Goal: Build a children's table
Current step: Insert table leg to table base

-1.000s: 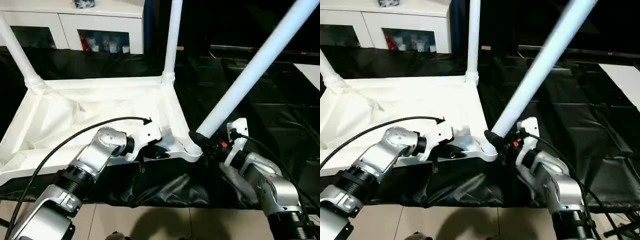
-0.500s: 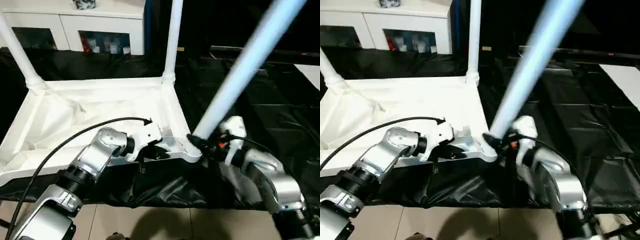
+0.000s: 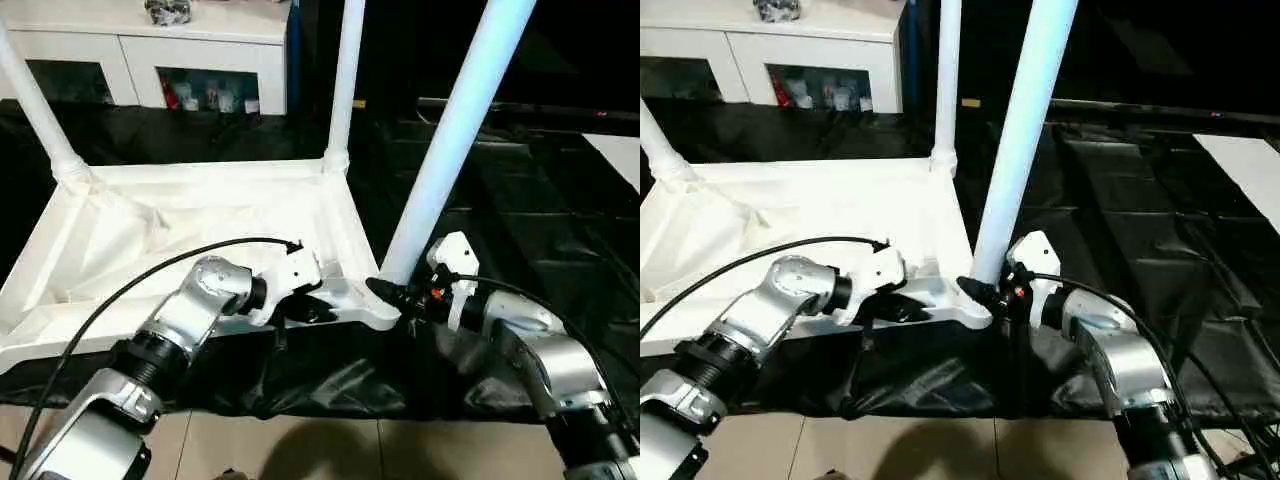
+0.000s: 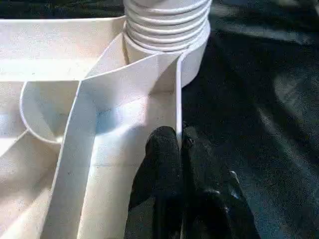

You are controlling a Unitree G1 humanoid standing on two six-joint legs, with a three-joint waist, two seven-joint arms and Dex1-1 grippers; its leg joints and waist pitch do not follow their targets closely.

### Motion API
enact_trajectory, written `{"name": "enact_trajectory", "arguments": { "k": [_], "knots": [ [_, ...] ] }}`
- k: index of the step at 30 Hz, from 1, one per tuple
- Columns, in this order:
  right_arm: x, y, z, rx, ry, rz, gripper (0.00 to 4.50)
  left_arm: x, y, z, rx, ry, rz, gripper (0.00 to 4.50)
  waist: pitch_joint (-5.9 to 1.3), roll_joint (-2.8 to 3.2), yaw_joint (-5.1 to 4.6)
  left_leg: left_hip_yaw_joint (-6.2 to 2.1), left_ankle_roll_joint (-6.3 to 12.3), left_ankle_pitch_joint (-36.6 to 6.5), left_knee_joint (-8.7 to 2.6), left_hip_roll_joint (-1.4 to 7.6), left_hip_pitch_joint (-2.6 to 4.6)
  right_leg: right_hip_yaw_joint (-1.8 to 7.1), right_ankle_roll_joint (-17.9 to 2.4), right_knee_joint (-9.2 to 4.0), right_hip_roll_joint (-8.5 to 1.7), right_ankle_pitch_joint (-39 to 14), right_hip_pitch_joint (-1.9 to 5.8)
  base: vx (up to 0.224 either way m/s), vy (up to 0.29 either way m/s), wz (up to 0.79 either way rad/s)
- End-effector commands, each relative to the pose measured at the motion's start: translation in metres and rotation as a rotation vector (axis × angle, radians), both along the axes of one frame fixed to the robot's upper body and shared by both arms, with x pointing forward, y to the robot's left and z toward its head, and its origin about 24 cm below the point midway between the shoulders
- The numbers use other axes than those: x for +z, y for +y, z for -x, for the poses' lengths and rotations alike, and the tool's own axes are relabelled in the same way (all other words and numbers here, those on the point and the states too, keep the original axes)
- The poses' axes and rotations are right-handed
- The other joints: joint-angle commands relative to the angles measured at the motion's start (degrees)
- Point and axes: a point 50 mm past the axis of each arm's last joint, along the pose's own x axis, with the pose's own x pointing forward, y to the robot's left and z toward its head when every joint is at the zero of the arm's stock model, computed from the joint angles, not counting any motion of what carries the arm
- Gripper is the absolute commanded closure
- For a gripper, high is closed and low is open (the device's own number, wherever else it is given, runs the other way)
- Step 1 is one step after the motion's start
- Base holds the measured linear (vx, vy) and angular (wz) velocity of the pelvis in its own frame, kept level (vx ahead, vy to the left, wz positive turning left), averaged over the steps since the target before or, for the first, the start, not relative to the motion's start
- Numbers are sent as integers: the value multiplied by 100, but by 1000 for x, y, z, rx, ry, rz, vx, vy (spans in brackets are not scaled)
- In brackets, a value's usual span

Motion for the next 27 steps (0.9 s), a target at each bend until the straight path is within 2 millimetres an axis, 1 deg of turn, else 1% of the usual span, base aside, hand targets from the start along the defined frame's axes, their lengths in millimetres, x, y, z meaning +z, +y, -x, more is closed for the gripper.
{"name": "enact_trajectory", "arguments": {
  "k": [1,2,3,4,5,6,7,8,9,12,13,14,15,16,17,18,19,20,21,22,23,24,25,26,27],
  "knots": [
    [-39,4,20,90,197,67,262,15,2,-8,-27,-41,13,450,-263,44,-26,-128,66,-2096,-422,122,74,262,-558,-639,-342,-2775,185,0,0,0],
    [-39,4,19,100,199,69,262,16,2,-9,-33,-39,10,450,-237,42,-34,-130,68,-2136,-432,121,78,260,-545,-646,-329,-2807,177,0,0,0],
    [-39,4,18,114,198,77,262,16,4,-10,-40,-37,0,450,-238,38,-45,-138,68,-2167,-435,124,75,257,-546,-644,-338,-2847,186,0,0,0],
    [-39,5,17,121,198,81,262,17,6,-12,-43,-38,-11,450,-200,38,-51,-142,68,-2202,-447,123,73,257,-543,-654,-341,-2887,163,0,0,0],
    [-39,6,17,131,198,82,262,18,7,-13,-44,-41,-18,450,-202,39,-67,-142,66,-2266,-442,120,89,251,-527,-663,-334,-2982,160,0,0,0],
    [-38,7,16,150,199,84,262,20,9,-15,-43,-44,-25,450,-173,26,-82,-148,66,-2328,-445,117,98,247,-497,-685,-337,-3115,138,0,0,0],
    [-38,7,16,151,199,85,262,20,9,-15,-43,-44,-25,450,-167,25,-89,-146,74,-2371,-442,109,101,239,-470,-696,-329,-3215,134,0,0,0],
    [-38,7,16,156,199,85,262,20,10,-16,-42,-44,-25,450,-171,29,-87,-156,59,-2401,-439,117,117,239,-439,-707,-352,-3319,130,0,0,0],
    [-38,8,14,168,197,92,262,22,11,-18,-31,-52,-34,450,-148,21,-96,-162,69,-2432,-449,117,116,233,-418,-722,-345,-3396,118,0,0,0],
    [-38,9,13,174,194,94,262,23,12,-21,-12,-62,-38,450,-137,30,-119,-175,53,-2512,-457,123,124,218,-420,-736,-350,-3472,111,0,0,0],
    [-38,10,8,145,179,92,262,25,12,-26,45,-69,-19,450,-142,10,-131,-181,44,-2525,-463,127,124,208,-417,-743,-356,-3479,127,0,0,0],
    [-37,11,4,108,168,92,262,26,11,-28,76,-72,-2,450,-148,13,-134,-182,35,-2494,-461,132,130,206,-445,-740,-374,-3480,122,0,0,0],
    [-37,11,-1,58,157,91,262,28,9,-30,112,-71,17,450,-137,13,-161,-191,4,-2520,-473,137,115,192,-460,-740,-374,-3518,129,0,0,0],
    [-37,11,-7,-2,148,89,262,30,7,-32,144,-68,36,450,-132,16,-169,-200,-7,-2557,-474,132,116,181,-445,-756,-376,-3580,125,0,0,0],
    [-36,12,-15,-83,140,75,262,32,4,-34,181,-72,53,450,-140,16,-189,-212,-55,-2680,-462,127,140,151,-404,-777,-379,-3738,114,0,0,0],
    [-35,14,-22,-160,141,54,262,34,1,-35,215,-70,68,450,-145,20,-204,-222,-85,-2727,-462,135,149,143,-402,-775,-388,-3764,112,0,0,0],
    [-35,16,-26,-205,144,40,262,35,-1,-35,235,-70,76,450,-143,28,-244,-254,-152,-2797,-474,139,116,110,-408,-772,-403,-3778,135,0,0,0],
    [-35,19,-32,-263,149,30,262,36,-5,-35,265,-71,83,450,-170,67,-277,-293,-205,-2892,-499,166,116,78,-416,-762,-417,-3651,184,0,0,0],
    [-38,24,-39,-338,156,51,262,36,-12,-35,311,-73,91,450,-201,92,-319,-317,-206,-2879,-528,198,89,70,-531,-741,-415,-3205,232,0,0,0],
    [-39,24,-40,-350,157,57,262,37,-14,-35,319,-73,93,450,-207,99,-340,-327,-226,-2824,-537,207,57,74,-635,-690,-424,-2933,245,0,0,0],
    [-41,28,-43,-387,167,65,262,37,-20,-34,342,-71,103,450,-192,96,-362,-316,-206,-2776,-552,189,21,68,-707,-692,-405,-2700,254,0,0,0],
    [-43,32,-45,-420,179,72,262,36,-26,-33,364,-66,115,450,-203,64,-376,-275,-199,-2694,-523,177,58,107,-851,-682,-431,-2568,214,0,0,0],
    [-44,34,-47,-438,187,74,262,36,-30,-32,375,-62,122,450,-201,57,-382,-245,-131,-2585,-495,143,67,117,-903,-699,-427,-2587,204,0,0,0],
    [-46,37,-48,-464,204,81,262,35,-37,-30,384,-62,123,450,-219,20,-391,-231,-93,-2484,-487,145,53,130,-918,-697,-434,-2559,216,0,0,0],
    [-47,42,-50,-474,211,91,262,33,-44,-27,386,-64,117,450,-222,32,-383,-220,-35,-2300,-481,146,32,142,-940,-688,-440,-2507,220,0,0,0]
  ]
}}
